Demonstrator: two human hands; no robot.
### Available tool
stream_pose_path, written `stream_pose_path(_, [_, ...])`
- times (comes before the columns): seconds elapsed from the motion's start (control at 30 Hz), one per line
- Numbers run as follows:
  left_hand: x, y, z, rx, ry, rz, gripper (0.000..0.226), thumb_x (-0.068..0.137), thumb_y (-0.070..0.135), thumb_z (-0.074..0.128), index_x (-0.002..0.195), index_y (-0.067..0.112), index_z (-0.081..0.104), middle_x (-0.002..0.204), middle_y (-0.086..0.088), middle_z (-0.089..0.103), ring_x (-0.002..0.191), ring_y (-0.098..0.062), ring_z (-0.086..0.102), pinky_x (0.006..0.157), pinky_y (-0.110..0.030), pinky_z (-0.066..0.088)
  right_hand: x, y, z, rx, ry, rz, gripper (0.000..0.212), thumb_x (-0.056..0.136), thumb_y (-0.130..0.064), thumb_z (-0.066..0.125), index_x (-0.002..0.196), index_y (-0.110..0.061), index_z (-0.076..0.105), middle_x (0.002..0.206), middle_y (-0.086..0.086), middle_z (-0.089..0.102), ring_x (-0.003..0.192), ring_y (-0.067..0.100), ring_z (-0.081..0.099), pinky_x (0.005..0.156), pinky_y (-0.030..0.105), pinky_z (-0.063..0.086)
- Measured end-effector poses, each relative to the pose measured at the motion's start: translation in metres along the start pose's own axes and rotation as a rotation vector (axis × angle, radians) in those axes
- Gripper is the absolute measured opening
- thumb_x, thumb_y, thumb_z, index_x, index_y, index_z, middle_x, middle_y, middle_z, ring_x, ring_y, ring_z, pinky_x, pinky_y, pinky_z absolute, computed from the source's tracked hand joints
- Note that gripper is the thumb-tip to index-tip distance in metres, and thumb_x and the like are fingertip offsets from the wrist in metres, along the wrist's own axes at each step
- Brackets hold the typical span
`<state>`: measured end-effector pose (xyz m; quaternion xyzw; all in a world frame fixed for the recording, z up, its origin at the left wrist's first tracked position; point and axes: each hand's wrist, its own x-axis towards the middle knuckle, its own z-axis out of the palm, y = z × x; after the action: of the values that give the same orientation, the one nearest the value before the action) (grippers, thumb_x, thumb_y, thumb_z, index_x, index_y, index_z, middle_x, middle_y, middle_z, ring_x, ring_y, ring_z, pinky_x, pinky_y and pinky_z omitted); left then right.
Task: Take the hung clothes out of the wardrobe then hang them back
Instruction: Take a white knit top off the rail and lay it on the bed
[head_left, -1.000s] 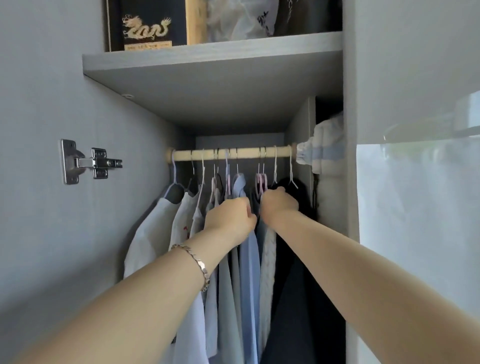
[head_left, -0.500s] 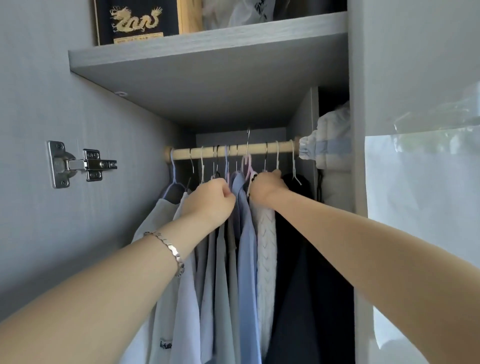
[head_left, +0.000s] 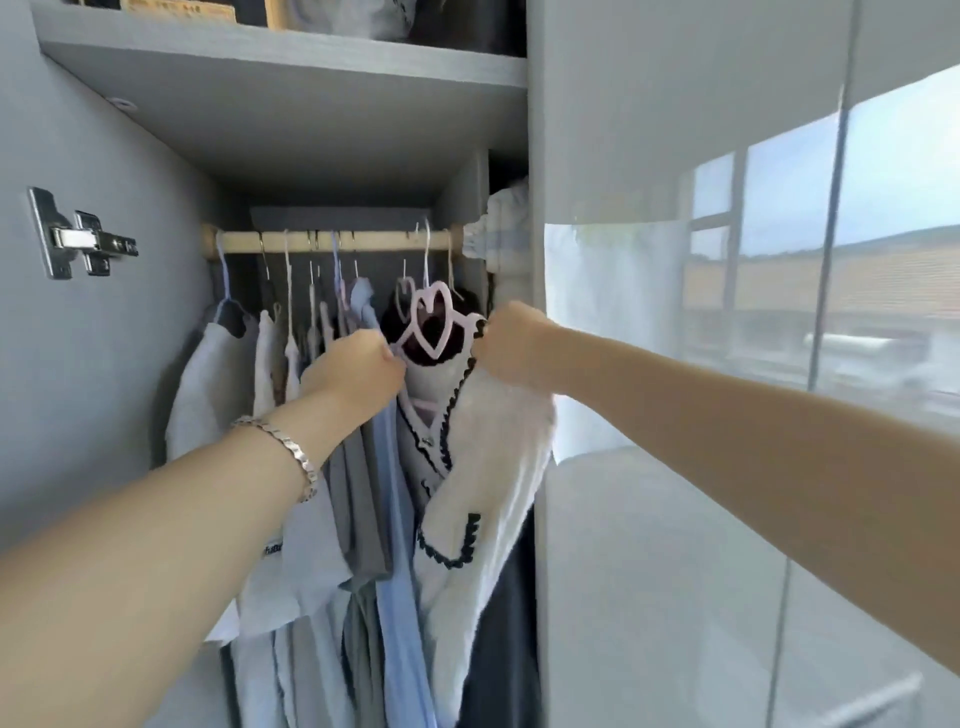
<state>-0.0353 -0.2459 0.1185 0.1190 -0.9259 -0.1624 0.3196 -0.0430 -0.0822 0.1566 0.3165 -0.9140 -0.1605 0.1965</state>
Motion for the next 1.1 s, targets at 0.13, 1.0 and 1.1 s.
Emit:
stream_pose_path(0.13, [-0.043, 0.028, 0.018, -0.077, -0.106, 0.025, 0.018, 0.086, 0.011, 0.037, 0.071, 0.014, 0.047, 0.073, -0.006, 0.055, 0.067, -0.026, 0.048, 0.055, -0.026, 0.030, -0.077, -0.001, 0.024, 0.695, -0.038, 0.308, 0.022, 0.097, -0.015, 0.041, 0.078, -0.013, 0.051, 0.079, -0.001, 0.051, 0.064, 0.014, 0.046, 0.045, 0.015, 0.032])
stream_pose_path(1.0, [-0.546, 0.361, 0.185, -0.331, -0.944, 0.750, 0.015, 0.089, 0.019, 0.044, 0.093, 0.018, 0.058, 0.092, -0.006, 0.064, 0.085, -0.029, 0.058, 0.073, -0.033, 0.047, -0.729, -0.010, 0.121, 0.827, 0.113, 1.598, 0.019, 0.091, -0.020, 0.046, 0.074, -0.011, 0.047, 0.067, -0.003, 0.044, 0.057, 0.011, 0.037, 0.053, 0.023, 0.032])
stream_pose_path(1.1, [-0.593, 0.389, 0.192, -0.353, -1.047, 0.849, 0.014, 0.086, 0.019, 0.043, 0.089, 0.020, 0.057, 0.089, -0.005, 0.066, 0.085, -0.029, 0.059, 0.073, -0.034, 0.050, -0.765, -0.026, 0.120, 0.845, 0.175, 1.729, 0.014, 0.090, -0.019, 0.048, 0.077, -0.012, 0.046, 0.066, -0.004, 0.041, 0.056, 0.010, 0.035, 0.051, 0.022, 0.030])
